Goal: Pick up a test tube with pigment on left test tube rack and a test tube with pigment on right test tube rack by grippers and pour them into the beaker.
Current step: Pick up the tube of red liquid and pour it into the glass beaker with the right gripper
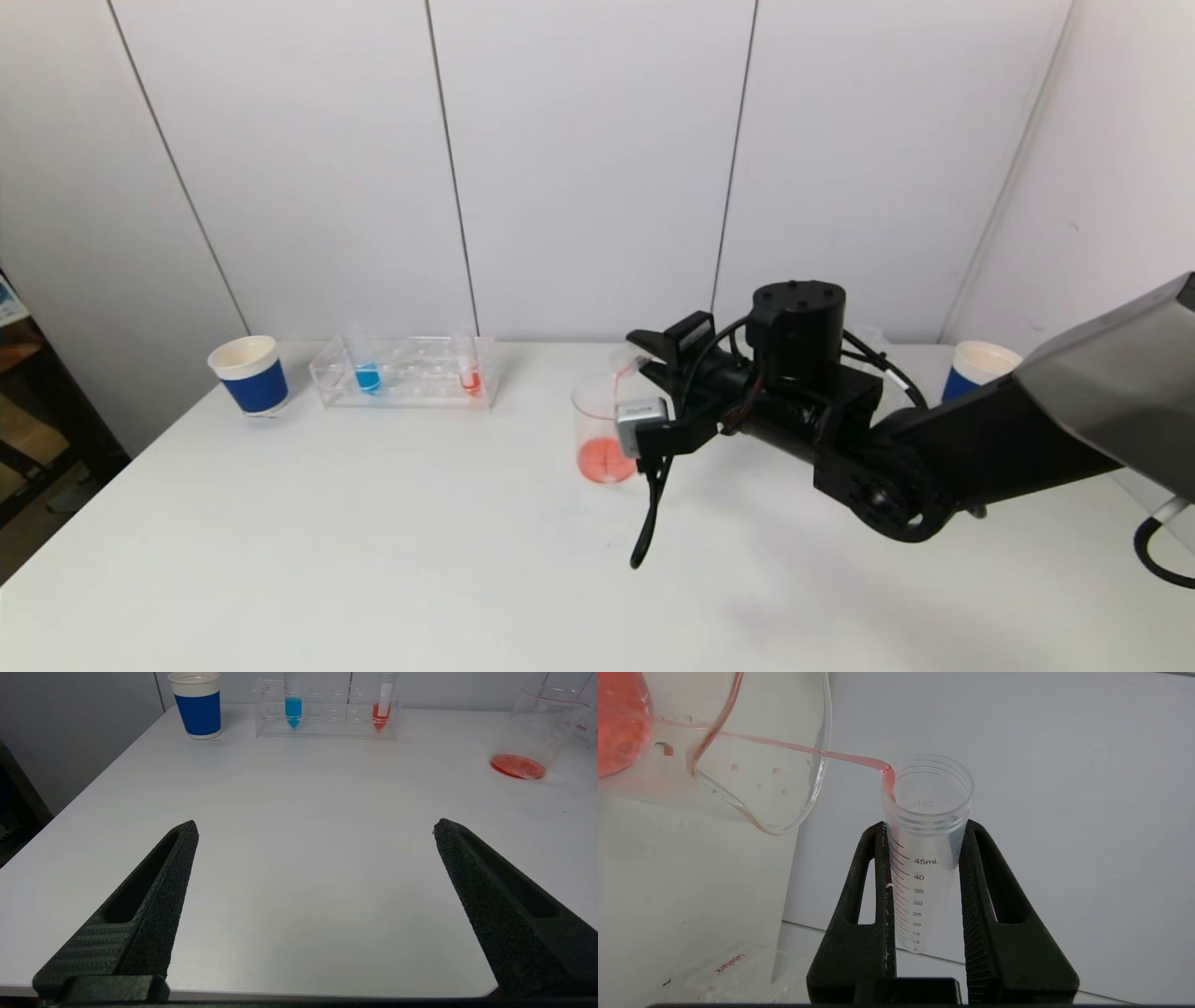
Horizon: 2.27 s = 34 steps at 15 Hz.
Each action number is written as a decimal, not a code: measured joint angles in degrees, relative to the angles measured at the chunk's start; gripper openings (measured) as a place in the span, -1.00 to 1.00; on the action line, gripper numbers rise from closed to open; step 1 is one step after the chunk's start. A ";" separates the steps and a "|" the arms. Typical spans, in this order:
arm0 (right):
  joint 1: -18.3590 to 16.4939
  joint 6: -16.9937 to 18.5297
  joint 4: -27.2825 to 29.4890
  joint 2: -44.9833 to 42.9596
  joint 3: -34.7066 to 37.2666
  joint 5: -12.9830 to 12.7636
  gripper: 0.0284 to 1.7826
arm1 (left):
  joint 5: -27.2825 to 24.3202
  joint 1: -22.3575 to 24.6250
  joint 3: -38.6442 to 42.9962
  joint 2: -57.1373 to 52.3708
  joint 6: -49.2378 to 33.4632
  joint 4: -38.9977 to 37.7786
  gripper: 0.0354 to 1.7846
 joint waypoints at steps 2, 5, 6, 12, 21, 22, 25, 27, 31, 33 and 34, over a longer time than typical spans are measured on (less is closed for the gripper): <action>0.02 -0.63 0.00 -0.02 0.00 -0.13 -0.50 | 0.00 0.00 0.00 0.00 0.00 -0.02 0.98; 0.06 -1.29 0.02 -0.04 0.07 -0.35 -0.50 | -0.01 -0.02 0.00 0.00 0.02 -0.02 0.98; 0.06 -1.52 0.02 -0.04 0.11 -0.39 -0.50 | 0.00 0.00 0.00 0.00 0.00 -0.02 0.98; -0.60 -5.29 -0.01 -0.30 0.11 -0.39 -0.50 | -0.04 0.00 0.00 0.00 0.00 -0.02 0.98; -0.44 -9.76 -0.15 -0.66 -0.20 -2.45 -0.50 | 0.00 0.00 0.00 0.00 0.00 -0.02 0.98; -0.28 -9.81 -0.12 -0.66 -0.20 -2.61 -0.50 | 0.00 0.00 0.00 0.00 0.00 0.00 0.98; 0.09 -9.92 -0.09 -0.67 -0.17 -2.73 -0.50 | -0.01 0.00 0.00 0.00 0.02 0.00 0.98; 0.17 -10.45 -0.09 -0.69 -0.11 -3.02 -0.50 | 0.00 0.00 0.00 0.00 0.00 0.00 0.98; 0.67 -11.50 0.00 -0.67 -0.04 -3.28 -0.50 | -0.04 0.00 0.00 0.00 0.00 0.00 0.98; 0.99 -12.28 0.10 -0.74 0.09 -4.16 -0.50 | -0.01 0.00 0.00 0.00 0.02 0.00 0.98; 1.19 -12.69 0.49 -0.88 0.16 -4.39 -0.50 | -0.01 -0.02 0.00 0.00 0.02 0.00 0.98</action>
